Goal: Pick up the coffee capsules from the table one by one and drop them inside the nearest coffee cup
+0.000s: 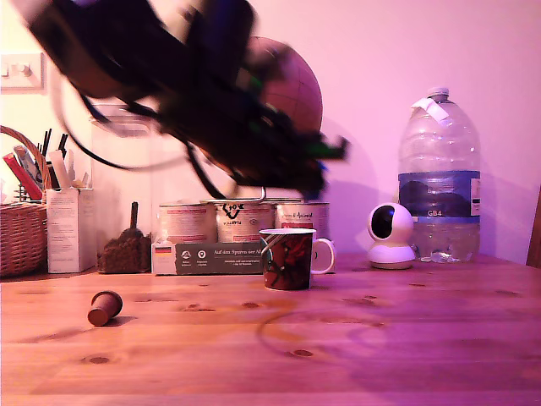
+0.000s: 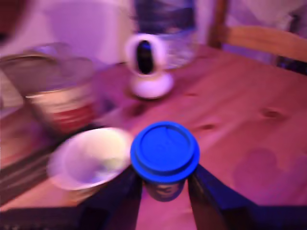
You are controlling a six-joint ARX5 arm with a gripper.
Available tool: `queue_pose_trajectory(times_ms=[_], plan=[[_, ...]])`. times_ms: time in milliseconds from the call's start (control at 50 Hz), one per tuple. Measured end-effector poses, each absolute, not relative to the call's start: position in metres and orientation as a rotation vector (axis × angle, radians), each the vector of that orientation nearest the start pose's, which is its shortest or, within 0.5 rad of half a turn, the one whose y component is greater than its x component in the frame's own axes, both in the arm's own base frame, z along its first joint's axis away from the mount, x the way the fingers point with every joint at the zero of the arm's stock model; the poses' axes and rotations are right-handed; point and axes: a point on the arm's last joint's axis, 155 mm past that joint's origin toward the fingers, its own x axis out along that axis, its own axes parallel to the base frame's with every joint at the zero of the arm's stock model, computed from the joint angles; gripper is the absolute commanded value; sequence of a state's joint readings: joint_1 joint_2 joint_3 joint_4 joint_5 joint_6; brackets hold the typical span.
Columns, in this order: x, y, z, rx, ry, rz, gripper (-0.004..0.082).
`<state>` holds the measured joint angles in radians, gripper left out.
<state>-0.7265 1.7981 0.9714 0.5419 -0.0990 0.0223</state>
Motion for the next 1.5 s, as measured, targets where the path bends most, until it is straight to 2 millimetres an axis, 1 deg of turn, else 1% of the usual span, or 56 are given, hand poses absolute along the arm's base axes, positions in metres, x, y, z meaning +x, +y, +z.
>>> queue_pose_trajectory(times_ms=[100, 240, 440, 560, 620, 680, 800, 860, 960, 1160, 1240, 1320, 1500], plan=[[0.418, -0.317, 0.155, 0.134, 0.266, -0.584, 0.0096], [0.429, -0.300, 0.163, 0.125, 0.253, -0.558, 0.0096], [0.424, -0.307, 0.162, 0.124, 0.257, -0.595, 0.0096], [0.422, -0.309, 0.154, 0.140, 0.302, -0.605, 0.0096], [0.422, -0.311, 0.155, 0.145, 0.323, -0.617, 0.0096], [0.426, -0.314, 0.162, 0.145, 0.322, -0.617, 0.0096], [0.442, -0.320, 0.188, 0.147, 0.288, -0.612, 0.0096], [0.449, -0.323, 0.195, 0.149, 0.284, -0.612, 0.0096], [0.458, -0.326, 0.190, 0.163, 0.323, -0.611, 0.0096], [0.478, -0.331, 0.157, 0.199, 0.447, -0.600, 0.0096], [0.483, -0.332, 0.148, 0.212, 0.485, -0.597, 0.0096], [0.487, -0.334, 0.146, 0.217, 0.511, -0.600, 0.0096], [0.498, -0.339, 0.153, 0.218, 0.532, -0.603, 0.0096]])
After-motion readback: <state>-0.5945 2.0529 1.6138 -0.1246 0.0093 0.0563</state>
